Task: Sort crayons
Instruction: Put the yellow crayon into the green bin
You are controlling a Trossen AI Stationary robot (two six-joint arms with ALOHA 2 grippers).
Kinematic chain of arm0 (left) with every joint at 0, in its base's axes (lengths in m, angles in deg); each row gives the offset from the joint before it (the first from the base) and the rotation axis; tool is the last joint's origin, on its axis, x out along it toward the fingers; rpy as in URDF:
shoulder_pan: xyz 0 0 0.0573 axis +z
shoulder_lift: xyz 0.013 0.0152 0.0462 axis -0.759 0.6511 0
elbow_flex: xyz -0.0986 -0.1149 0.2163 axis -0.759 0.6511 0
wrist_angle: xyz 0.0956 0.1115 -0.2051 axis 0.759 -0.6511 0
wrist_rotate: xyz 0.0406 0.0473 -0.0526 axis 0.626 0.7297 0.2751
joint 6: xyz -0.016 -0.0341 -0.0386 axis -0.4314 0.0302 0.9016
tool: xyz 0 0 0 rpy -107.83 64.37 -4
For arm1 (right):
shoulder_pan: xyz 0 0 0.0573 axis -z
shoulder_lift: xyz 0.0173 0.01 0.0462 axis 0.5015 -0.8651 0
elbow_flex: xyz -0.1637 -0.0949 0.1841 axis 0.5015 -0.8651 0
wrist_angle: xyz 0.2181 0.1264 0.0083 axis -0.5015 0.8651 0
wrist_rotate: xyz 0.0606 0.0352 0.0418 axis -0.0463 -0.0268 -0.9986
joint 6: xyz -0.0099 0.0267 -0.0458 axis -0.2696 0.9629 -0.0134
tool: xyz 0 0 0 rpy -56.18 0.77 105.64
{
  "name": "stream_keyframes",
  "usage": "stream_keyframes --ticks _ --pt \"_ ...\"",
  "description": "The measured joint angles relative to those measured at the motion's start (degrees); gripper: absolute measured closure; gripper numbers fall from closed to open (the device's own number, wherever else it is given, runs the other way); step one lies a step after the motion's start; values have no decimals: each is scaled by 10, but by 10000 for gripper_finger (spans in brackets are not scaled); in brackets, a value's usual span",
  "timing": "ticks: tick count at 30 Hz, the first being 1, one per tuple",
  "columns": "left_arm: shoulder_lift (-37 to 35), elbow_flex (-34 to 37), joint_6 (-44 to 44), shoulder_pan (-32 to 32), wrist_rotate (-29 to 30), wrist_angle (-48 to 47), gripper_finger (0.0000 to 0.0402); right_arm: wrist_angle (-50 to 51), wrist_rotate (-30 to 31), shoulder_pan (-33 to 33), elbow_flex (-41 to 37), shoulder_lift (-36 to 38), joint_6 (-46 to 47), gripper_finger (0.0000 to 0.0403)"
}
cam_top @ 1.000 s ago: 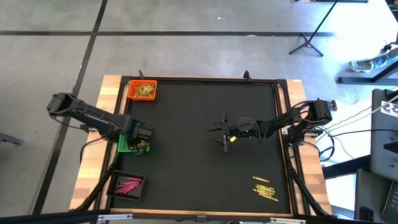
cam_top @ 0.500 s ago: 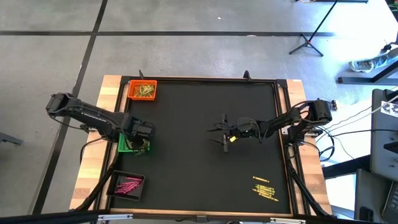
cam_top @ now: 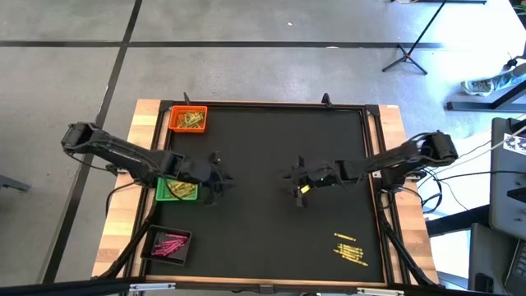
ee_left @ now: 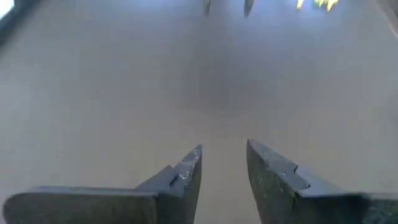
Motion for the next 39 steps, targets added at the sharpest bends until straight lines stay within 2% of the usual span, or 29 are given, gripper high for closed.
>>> stream_keyframes --ticks 3,7,11,16,21,28,34,39 --pt "24 42 -52 0 -1 149 291 153 24 -30 48 22 24 214" --pt "78 76 -107 1 0 302 291 360 29 -74 124 29 97 214" --pt "141 79 -144 2 2 380 291 540 29 -116 180 27 194 214" --pt "219 79 -177 6 2 485 291 664 -7 -176 220 27 337 214" --pt "263 79 -183 9 3 532 291 691 -32 -240 213 27 460 214" --pt "270 79 -187 9 3 534 291 691 -36 -331 178 21 619 214" --pt "270 79 -187 9 3 529 291 676 -31 -380 134 12 664 214" --pt "270 79 -187 9 3 525 291 597 -43 -396 91 -8 665 214"
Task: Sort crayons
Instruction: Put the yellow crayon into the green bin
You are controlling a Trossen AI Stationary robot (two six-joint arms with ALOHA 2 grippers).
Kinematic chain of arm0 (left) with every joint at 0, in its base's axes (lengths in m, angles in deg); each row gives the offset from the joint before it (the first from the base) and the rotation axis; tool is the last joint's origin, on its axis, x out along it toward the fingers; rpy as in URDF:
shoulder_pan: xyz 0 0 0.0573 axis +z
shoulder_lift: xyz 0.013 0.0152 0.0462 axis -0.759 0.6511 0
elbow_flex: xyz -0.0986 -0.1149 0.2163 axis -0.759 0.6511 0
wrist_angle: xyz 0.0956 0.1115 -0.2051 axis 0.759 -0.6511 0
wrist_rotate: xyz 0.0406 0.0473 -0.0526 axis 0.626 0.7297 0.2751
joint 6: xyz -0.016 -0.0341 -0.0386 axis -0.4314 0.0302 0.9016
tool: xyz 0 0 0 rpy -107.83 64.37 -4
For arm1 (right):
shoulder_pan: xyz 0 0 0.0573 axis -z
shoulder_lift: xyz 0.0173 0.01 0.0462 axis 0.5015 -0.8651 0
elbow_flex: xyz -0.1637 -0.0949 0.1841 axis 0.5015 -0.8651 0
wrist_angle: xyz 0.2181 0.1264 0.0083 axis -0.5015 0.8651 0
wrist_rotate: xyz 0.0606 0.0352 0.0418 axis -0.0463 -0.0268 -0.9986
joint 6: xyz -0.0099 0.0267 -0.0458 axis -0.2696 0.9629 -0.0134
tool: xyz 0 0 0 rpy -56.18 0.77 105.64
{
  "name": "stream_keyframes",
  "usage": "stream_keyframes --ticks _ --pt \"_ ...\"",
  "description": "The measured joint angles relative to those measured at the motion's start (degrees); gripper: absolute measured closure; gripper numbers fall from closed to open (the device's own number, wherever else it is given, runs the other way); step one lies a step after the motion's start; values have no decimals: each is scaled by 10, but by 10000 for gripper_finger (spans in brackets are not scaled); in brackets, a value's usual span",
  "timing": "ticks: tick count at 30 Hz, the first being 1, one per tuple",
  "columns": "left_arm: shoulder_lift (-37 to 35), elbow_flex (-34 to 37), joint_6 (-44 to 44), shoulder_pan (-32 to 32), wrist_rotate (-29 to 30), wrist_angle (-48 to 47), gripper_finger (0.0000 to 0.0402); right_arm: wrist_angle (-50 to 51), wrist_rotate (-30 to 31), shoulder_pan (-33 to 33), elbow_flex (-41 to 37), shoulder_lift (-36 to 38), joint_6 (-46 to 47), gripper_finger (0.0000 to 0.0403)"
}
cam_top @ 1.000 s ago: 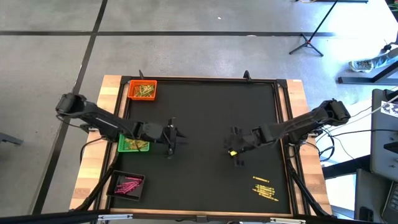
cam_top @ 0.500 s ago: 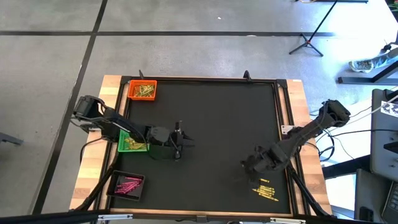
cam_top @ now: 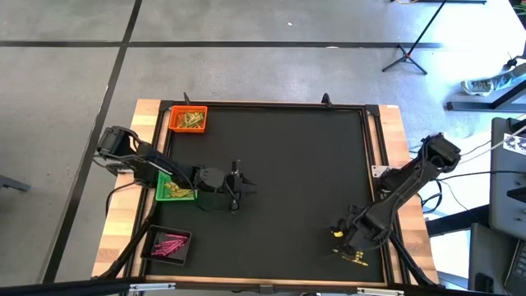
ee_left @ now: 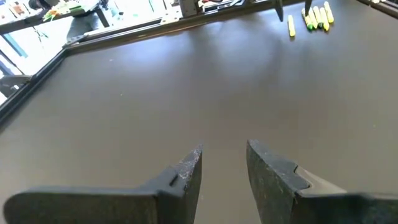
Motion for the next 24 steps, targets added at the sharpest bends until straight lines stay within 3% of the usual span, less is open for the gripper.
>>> stream_keyframes --ticks 8,18,24 --pt "0 0 -4 0 0 -1 291 0 -18 1 -15 -45 0 227" --pt "0 0 -4 0 3 -1 292 13 -18 1 -14 -49 -32 380" --pt "0 0 -4 0 3 7 292 23 10 30 19 -43 -89 384"
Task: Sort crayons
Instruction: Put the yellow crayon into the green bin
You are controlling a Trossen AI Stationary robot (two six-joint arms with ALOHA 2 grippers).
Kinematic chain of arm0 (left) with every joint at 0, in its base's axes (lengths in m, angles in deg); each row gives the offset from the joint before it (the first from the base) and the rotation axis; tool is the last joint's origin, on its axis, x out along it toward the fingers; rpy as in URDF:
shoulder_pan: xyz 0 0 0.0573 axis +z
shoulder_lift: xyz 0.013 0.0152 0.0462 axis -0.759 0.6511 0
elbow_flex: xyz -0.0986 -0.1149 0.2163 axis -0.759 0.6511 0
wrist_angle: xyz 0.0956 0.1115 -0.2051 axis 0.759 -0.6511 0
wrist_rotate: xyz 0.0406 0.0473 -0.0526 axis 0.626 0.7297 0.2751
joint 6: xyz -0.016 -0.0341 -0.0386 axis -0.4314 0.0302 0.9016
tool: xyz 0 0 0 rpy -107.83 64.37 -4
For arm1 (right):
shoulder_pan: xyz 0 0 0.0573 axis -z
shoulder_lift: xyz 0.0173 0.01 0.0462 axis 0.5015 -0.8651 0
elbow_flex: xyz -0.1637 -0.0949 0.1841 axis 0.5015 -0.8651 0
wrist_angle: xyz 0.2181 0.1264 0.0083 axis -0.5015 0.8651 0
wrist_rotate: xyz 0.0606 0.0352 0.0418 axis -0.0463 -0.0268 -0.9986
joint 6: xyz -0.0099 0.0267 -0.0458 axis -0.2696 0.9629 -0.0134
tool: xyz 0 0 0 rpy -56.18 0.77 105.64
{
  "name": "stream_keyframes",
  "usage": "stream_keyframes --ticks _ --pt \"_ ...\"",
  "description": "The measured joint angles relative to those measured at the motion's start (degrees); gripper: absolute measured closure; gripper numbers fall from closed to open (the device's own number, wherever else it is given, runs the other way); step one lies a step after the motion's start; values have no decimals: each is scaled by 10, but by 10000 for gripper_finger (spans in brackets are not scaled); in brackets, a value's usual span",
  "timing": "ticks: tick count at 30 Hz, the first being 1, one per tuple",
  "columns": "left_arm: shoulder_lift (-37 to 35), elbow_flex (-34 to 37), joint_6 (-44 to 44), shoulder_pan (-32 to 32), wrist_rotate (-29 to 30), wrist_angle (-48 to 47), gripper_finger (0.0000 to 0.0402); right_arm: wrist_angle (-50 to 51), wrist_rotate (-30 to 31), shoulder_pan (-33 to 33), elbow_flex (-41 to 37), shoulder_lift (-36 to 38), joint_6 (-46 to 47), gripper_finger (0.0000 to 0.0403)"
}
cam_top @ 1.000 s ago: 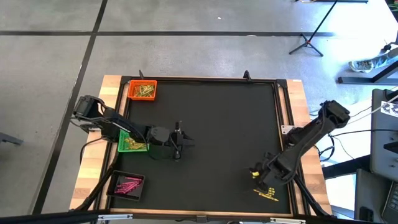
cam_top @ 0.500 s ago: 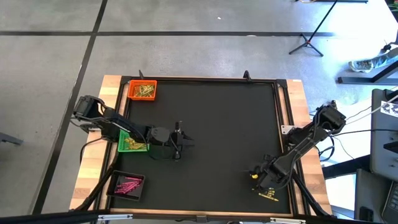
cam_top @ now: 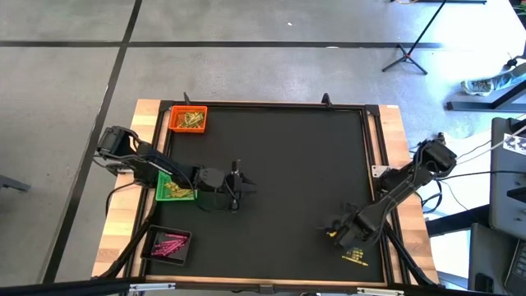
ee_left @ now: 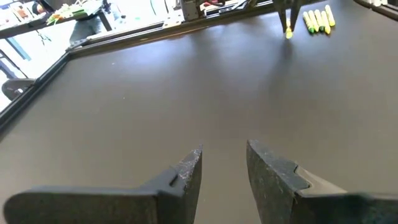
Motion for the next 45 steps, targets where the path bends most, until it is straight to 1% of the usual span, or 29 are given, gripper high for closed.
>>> stream_keyframes --ticks 4,6,9,12,16,20,21,22,24,26,28,31,34,38,45 --pt "0 0 0 1 1 1 292 -3 23 49 20 19 -61 394" --pt "0 0 0 1 1 2 292 -22 34 74 21 29 -106 397" --pt "0 0 4 1 1 8 292 -57 67 113 23 41 -191 393" --pt "0 0 24 3 1 21 292 -92 94 157 23 41 -295 391" --pt "0 0 62 15 -11 20 281 -182 94 219 15 41 -433 398" --pt "0 0 84 29 -87 18 254 -274 85 274 -15 59 -539 394" --pt "0 0 90 30 -97 18 250 -299 81 287 -25 64 -561 393" --pt "0 0 98 30 -95 18 246 -324 72 300 -36 68 -578 393" --pt "0 0 100 31 -71 17 242 -394 48 326 -60 73 -614 394" --pt "0 0 100 31 -41 18 242 -479 22 352 -85 75 -640 396" --pt "0 0 98 31 -23 17 241 -577 -4 375 -113 73 -657 395" --pt "0 0 94 31 -5 22 241 -702 -33 408 -148 70 -677 390" --pt "0 0 81 31 -3 33 241 -818 -58 433 -173 70 -679 389" --pt "0 0 73 37 -3 75 241 -923 -65 440 -188 52 -680 388" --pt "0 0 66 54 -1 116 241 -1063 -73 440 -187 -22 -680 387"
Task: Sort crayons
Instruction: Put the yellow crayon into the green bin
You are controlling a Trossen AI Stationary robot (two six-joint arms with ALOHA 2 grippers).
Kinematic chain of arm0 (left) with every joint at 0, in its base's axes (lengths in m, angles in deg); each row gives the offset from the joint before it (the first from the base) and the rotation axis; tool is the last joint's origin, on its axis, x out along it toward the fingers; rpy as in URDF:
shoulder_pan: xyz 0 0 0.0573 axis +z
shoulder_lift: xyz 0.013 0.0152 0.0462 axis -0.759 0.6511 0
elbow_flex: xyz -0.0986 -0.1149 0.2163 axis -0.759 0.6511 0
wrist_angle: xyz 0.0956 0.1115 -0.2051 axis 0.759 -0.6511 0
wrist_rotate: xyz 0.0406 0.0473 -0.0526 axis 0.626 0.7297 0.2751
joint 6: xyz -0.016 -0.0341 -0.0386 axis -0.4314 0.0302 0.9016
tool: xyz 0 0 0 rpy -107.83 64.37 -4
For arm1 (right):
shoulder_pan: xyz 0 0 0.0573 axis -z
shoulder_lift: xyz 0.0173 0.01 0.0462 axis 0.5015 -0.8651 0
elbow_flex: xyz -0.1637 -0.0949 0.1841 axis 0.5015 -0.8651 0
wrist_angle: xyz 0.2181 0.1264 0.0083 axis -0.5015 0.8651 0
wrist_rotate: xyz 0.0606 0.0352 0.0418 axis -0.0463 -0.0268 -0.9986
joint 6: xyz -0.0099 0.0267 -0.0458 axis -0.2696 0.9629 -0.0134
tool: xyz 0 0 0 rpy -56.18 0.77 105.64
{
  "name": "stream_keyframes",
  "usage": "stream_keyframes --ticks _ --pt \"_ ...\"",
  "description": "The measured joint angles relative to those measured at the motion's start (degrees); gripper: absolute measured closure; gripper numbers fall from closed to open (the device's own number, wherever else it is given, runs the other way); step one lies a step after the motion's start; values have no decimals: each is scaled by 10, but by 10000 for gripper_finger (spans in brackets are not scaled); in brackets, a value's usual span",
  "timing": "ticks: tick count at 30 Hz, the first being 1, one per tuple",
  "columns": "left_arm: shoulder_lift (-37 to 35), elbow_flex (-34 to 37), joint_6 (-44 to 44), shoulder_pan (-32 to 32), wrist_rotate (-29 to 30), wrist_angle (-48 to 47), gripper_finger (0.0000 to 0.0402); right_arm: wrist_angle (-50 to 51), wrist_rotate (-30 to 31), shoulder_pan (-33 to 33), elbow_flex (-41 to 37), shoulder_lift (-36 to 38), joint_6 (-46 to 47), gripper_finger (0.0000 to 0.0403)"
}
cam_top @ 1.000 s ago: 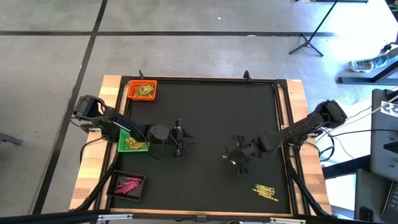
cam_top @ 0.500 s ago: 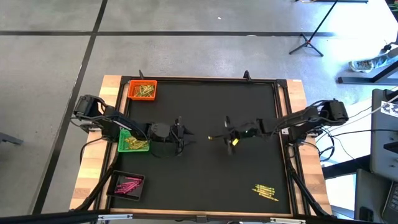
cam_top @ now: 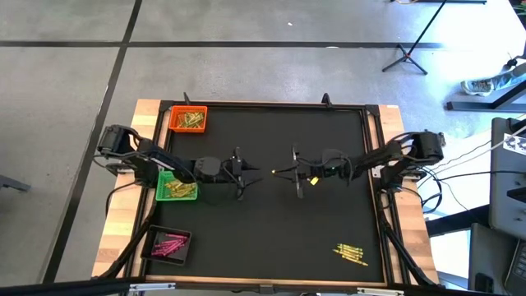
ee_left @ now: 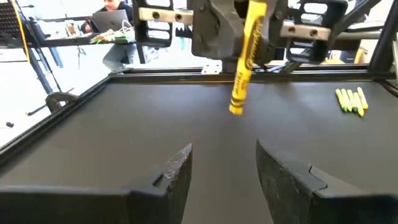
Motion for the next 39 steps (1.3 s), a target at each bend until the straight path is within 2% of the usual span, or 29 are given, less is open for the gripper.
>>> stream_keyframes --ticks 5,10,18,22,32,35,39 --pt "0 0 -1 2 -15 20 241 -73 9 -1 7 -53 1 387" --pt "0 -18 -1 -4 -19 18 241 -73 2 -1 37 -88 1 387" --pt "34 -54 -13 -9 -17 5 245 -73 -22 -1 53 -94 0 387" --pt "46 -68 -13 -10 -16 2 274 -69 -27 -4 54 -94 0 387" --pt "40 -71 -17 -16 -18 -17 390 -58 -29 -9 53 -93 21 386" --pt "36 -71 -15 -17 -17 -28 393 -50 -19 -8 58 -93 49 374" --pt "4 -71 -12 -18 -14 -107 394 -49 -21 -12 58 -90 45 324"
